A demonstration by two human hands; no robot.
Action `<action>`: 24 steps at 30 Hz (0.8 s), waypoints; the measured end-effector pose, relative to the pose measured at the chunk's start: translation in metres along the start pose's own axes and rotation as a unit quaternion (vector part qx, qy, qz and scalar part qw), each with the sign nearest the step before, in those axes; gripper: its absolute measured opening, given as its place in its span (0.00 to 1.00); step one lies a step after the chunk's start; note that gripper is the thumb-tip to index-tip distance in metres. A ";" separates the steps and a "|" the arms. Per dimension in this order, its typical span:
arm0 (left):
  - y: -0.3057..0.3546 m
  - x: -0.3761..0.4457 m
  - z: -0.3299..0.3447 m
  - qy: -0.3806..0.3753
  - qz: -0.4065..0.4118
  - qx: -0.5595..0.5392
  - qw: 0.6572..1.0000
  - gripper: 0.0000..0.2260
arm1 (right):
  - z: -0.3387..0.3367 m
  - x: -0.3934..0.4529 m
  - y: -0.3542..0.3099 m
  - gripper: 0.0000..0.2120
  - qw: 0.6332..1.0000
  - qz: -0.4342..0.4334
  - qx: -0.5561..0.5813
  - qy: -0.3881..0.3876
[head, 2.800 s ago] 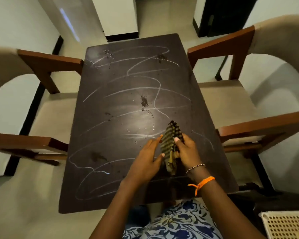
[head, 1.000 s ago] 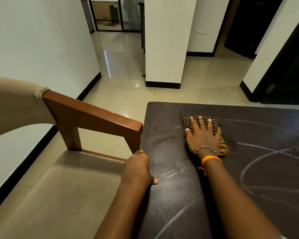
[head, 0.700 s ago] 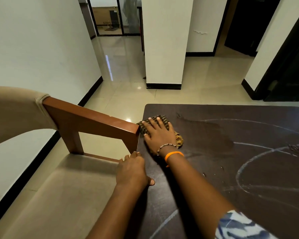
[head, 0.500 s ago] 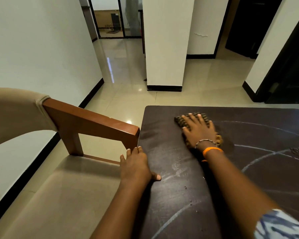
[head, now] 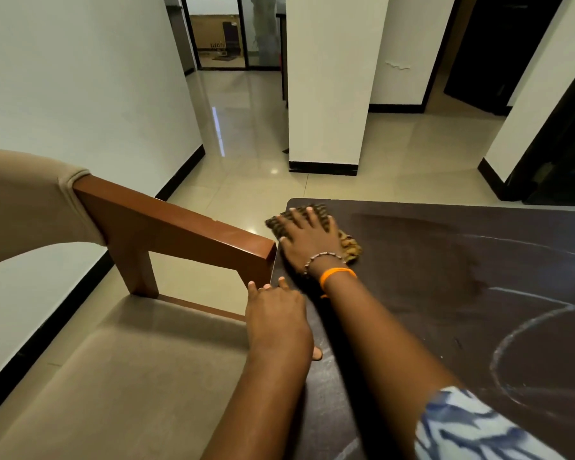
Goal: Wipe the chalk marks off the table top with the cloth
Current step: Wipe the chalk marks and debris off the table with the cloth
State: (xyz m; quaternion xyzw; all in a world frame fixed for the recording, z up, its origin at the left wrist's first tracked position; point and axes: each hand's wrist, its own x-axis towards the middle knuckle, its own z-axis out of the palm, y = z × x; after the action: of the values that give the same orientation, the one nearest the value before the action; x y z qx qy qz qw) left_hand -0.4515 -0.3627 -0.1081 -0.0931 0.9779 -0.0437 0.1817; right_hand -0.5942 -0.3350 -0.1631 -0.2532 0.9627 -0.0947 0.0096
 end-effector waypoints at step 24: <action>-0.012 0.003 0.012 -0.012 -0.001 -0.086 0.996 0.50 | -0.012 0.040 0.041 0.23 0.998 0.037 -0.019 -0.041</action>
State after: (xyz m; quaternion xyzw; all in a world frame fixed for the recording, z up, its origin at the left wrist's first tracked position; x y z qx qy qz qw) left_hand -0.4482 -0.3755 -0.1188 -0.1103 0.9757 0.0411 0.1848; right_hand -0.6495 -0.3169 -0.1581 -0.2210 0.9719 -0.0653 0.0481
